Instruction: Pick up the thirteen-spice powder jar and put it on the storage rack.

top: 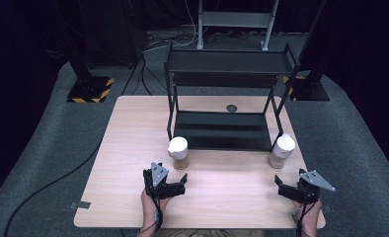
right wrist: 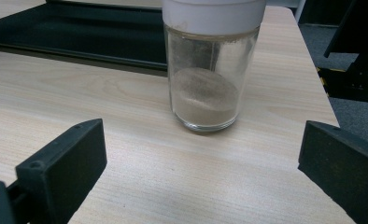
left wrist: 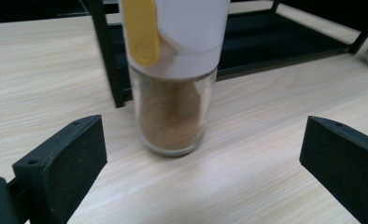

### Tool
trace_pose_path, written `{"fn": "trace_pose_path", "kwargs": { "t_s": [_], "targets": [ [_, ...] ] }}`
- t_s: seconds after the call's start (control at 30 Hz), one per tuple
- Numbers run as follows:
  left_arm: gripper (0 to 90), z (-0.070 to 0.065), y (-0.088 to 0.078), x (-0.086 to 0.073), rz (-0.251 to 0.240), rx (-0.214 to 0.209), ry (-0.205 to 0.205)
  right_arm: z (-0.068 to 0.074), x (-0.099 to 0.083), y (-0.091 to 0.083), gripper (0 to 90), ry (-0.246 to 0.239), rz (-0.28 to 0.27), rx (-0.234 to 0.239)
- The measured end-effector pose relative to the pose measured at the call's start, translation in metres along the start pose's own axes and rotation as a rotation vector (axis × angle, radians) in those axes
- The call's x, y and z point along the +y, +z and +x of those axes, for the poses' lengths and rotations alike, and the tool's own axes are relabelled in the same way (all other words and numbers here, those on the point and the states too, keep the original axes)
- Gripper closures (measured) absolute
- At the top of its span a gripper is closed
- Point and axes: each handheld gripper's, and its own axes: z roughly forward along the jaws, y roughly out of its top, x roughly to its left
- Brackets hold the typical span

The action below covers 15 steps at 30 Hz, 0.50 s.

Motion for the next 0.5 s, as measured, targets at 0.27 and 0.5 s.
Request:
{"fn": "trace_pose_path", "kwargs": {
  "t_s": [0.27, 0.5],
  "targets": [
    [0.0, 0.007, 0.029, 0.006, 0.025, 0.010, -0.039, 0.000, -0.002, -0.001, 0.0, 0.001, -0.009, -0.001],
    [0.0, 0.011, 0.042, 0.009, 0.021, 0.007, -0.044, 0.000, -0.001, -0.001, 0.0, 0.000, -0.008, 0.000]
  ]
}}
